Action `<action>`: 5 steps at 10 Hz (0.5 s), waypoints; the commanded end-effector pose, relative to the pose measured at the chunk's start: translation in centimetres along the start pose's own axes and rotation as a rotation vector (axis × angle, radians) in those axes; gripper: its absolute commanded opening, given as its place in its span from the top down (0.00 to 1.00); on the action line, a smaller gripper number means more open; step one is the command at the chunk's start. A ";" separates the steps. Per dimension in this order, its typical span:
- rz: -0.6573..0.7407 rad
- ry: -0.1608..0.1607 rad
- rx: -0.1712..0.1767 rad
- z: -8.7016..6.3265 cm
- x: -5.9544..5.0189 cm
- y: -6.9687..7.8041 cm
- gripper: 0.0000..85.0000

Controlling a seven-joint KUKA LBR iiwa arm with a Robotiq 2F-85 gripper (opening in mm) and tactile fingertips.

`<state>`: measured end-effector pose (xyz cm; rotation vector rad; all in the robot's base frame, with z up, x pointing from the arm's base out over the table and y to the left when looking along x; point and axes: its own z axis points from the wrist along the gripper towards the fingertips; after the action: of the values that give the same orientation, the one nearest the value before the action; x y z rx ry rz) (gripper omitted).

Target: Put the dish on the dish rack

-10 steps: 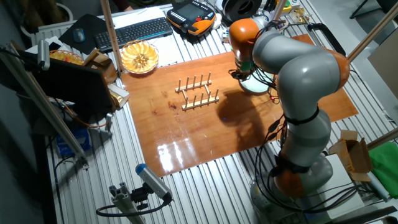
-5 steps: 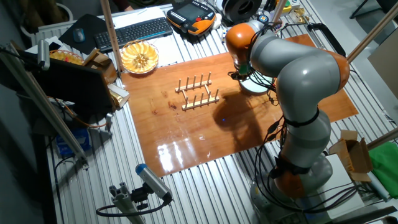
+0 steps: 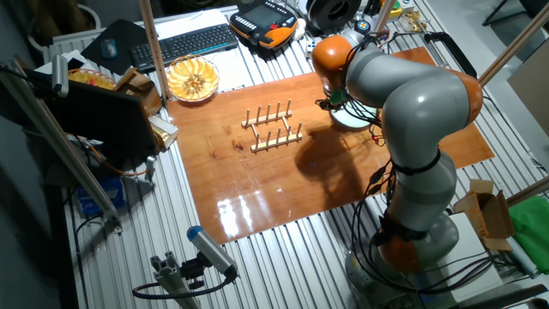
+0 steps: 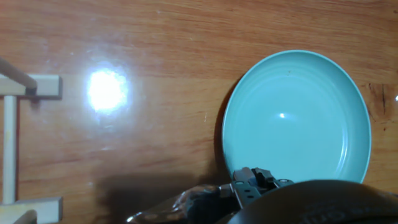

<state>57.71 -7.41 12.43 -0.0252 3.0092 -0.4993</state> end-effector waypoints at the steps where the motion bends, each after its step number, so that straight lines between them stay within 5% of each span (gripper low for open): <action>1: -0.002 -0.004 0.005 0.0 0.0 -0.1 0.99; 5: 0.003 -0.011 0.004 1.2 -0.1 -0.5 0.99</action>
<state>57.88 -8.23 11.42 -0.0253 2.9980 -0.5037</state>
